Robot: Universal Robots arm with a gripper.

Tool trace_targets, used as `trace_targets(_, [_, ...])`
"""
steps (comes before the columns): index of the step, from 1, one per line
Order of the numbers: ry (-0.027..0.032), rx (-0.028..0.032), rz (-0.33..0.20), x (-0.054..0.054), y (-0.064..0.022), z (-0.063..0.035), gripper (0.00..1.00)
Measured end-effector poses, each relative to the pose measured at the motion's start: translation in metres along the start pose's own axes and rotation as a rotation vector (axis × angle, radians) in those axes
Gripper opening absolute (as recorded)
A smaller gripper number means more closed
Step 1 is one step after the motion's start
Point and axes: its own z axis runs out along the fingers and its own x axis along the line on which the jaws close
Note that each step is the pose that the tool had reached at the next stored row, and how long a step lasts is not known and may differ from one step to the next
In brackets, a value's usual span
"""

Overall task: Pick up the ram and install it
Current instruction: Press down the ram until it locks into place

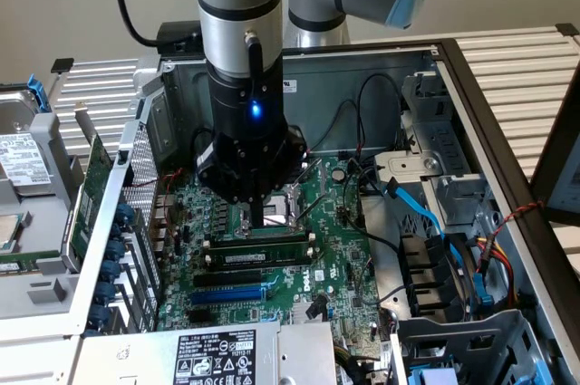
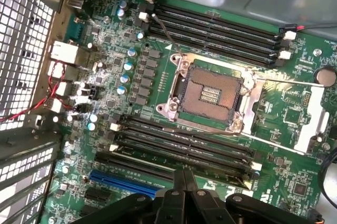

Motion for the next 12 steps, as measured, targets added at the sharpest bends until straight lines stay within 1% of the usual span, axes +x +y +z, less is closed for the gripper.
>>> trace_targets(12, [-0.0029,0.0053,0.151,0.0000,0.0000,0.0006,0.11])
